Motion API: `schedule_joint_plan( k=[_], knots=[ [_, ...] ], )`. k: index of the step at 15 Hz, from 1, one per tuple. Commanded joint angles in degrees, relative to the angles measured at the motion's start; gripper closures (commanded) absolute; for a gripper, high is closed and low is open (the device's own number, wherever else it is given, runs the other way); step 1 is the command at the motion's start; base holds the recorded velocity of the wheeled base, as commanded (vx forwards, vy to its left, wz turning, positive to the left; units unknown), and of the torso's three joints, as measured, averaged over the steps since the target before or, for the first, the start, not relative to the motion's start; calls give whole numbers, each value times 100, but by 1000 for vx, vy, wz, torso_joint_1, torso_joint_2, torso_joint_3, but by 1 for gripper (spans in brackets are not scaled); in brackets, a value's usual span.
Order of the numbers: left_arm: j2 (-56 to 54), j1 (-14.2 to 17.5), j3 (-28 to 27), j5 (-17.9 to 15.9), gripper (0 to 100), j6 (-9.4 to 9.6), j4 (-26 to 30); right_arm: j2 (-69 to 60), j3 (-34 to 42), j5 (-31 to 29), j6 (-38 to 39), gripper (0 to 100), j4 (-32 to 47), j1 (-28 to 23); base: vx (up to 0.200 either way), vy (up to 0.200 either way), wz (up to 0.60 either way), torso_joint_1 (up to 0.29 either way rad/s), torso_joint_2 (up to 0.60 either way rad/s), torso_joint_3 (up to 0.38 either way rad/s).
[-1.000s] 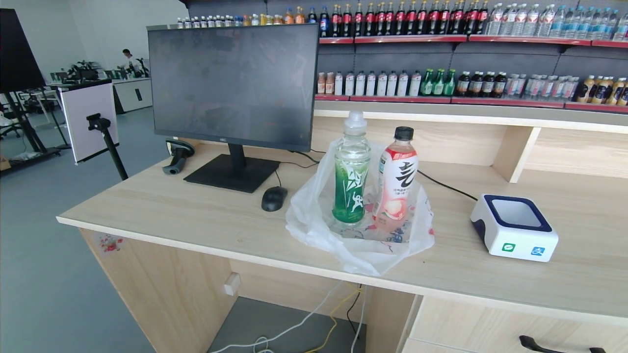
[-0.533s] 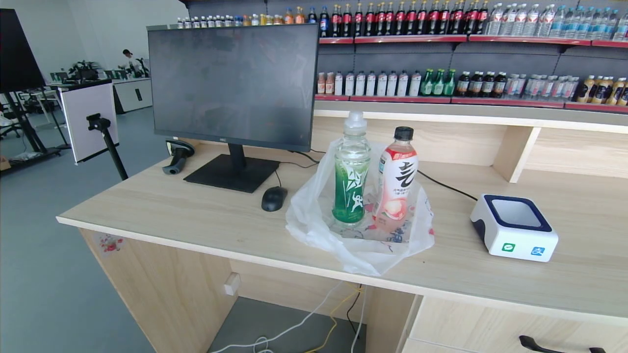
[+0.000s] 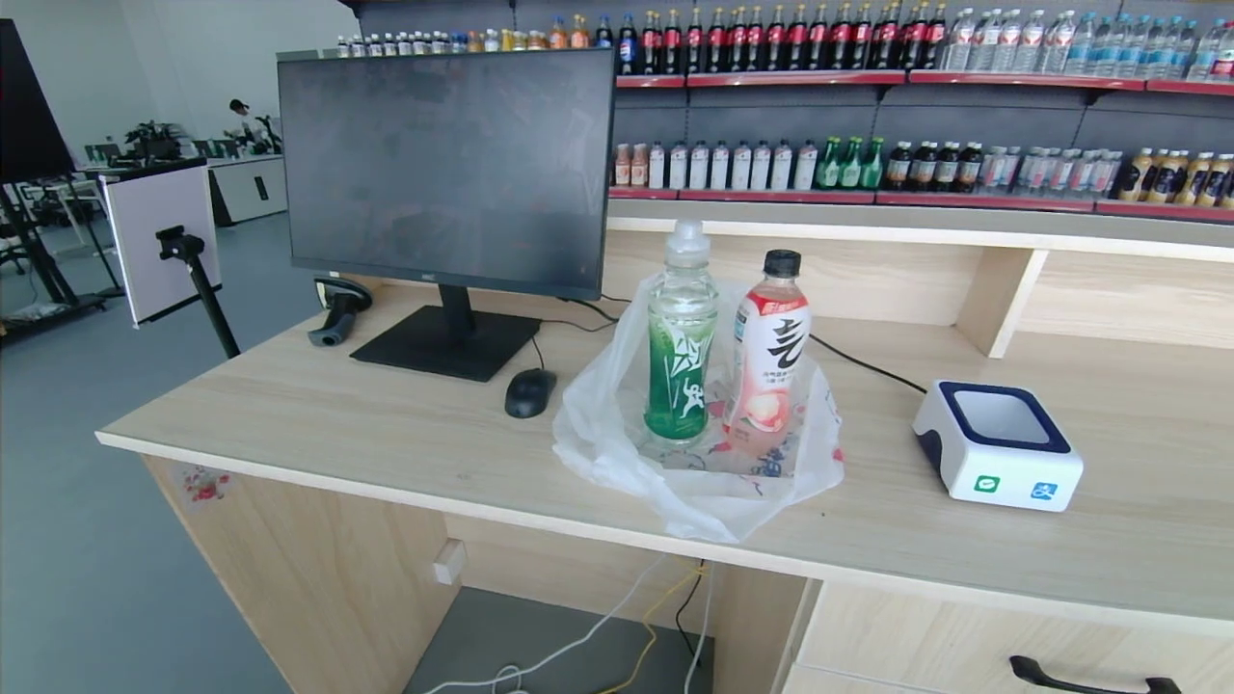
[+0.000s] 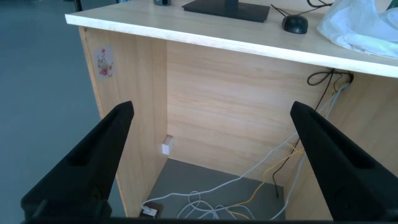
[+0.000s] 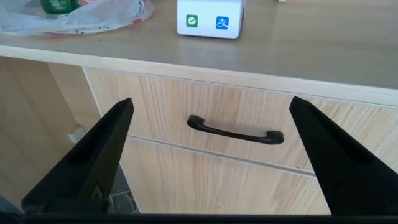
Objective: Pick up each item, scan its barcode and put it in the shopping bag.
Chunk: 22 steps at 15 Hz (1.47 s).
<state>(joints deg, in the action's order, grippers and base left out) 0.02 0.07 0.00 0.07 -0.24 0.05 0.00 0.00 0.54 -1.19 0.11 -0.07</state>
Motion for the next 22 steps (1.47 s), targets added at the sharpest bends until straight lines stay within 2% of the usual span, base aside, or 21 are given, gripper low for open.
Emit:
schedule_joint_plan(
  k=[1,5,17,22],
  knots=[
    [-2,-7,0,1,0,-2,4,0,0,-1,5,0,-2,-1,0,0,-600,2,2,7],
    [6,1,0,1,0,-2,4,0,0,-1,-4,0,-2,-1,0,0,-450,5,3,2],
    [-2,1,0,1,0,-2,4,0,0,-1,23,0,-2,-1,0,-200,0,2,0,3],
    [-2,-7,0,1,0,-11,4,0,0,-1,14,0,-2,-1,0,0,0,0,0,0]
  ],
)
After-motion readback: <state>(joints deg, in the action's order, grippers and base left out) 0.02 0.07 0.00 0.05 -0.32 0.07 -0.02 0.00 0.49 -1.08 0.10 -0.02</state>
